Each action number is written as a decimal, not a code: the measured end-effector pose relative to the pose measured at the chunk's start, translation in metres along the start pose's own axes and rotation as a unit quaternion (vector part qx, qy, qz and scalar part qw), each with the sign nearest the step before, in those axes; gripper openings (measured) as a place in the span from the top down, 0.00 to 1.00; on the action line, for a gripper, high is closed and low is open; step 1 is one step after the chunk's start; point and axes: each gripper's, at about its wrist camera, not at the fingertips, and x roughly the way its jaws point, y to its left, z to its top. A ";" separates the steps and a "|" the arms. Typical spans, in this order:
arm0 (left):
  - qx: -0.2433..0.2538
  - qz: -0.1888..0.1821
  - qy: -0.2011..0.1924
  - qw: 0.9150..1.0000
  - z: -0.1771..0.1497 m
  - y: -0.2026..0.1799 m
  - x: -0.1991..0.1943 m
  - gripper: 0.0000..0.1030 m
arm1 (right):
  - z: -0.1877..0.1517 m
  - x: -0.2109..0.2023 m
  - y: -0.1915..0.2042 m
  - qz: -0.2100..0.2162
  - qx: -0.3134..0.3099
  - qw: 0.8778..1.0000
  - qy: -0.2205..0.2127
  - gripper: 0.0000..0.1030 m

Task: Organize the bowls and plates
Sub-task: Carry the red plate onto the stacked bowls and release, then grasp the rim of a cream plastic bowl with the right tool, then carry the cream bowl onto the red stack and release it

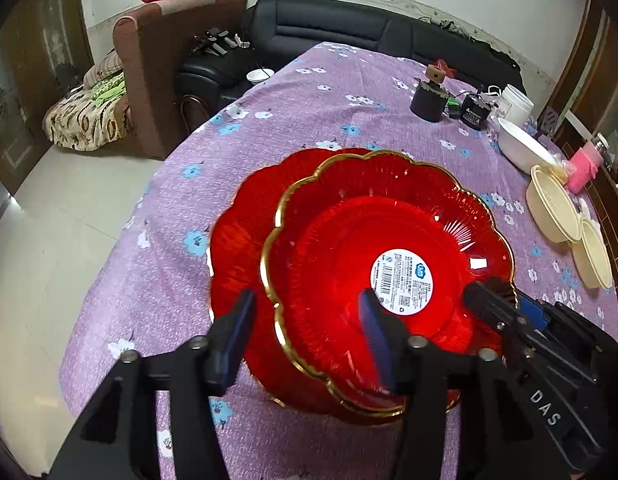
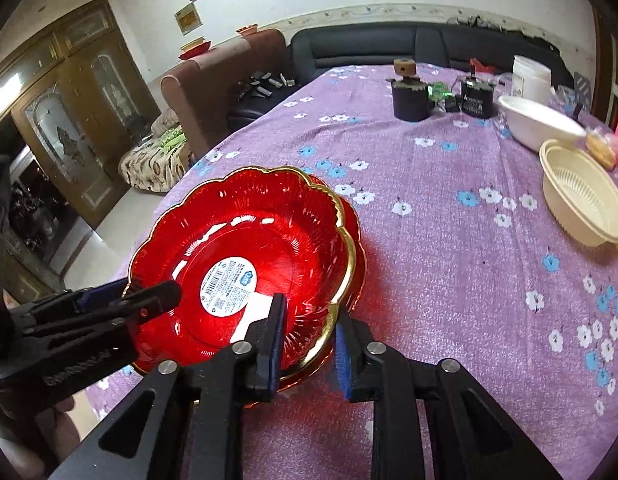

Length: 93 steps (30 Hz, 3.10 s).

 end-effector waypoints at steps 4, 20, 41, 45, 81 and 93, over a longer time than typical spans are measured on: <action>-0.011 -0.008 -0.005 1.000 -0.005 0.005 -0.010 0.41 | -0.003 -0.007 0.006 -0.002 -0.009 1.000 -0.015 0.53; 0.019 -0.077 -0.046 0.996 -0.032 -0.047 -0.072 0.29 | -0.040 -0.063 -0.042 -0.024 0.021 0.998 -0.049 0.44; 0.105 -0.172 0.029 0.979 -0.010 -0.218 -0.021 0.29 | -0.061 -0.118 -0.239 -0.081 0.222 0.968 -0.081 0.45; 0.092 -0.179 0.026 0.979 0.030 -0.243 0.008 0.29 | -0.038 -0.095 -0.258 -0.040 0.278 0.955 -0.091 0.45; 0.181 -0.050 0.064 0.980 0.079 -0.291 0.079 0.74 | -0.004 -0.059 -0.268 0.031 0.287 0.949 -0.131 0.81; 0.109 -0.088 0.034 0.990 0.040 -0.178 -0.015 0.73 | -0.001 -0.098 -0.164 0.086 0.194 0.970 -0.121 0.81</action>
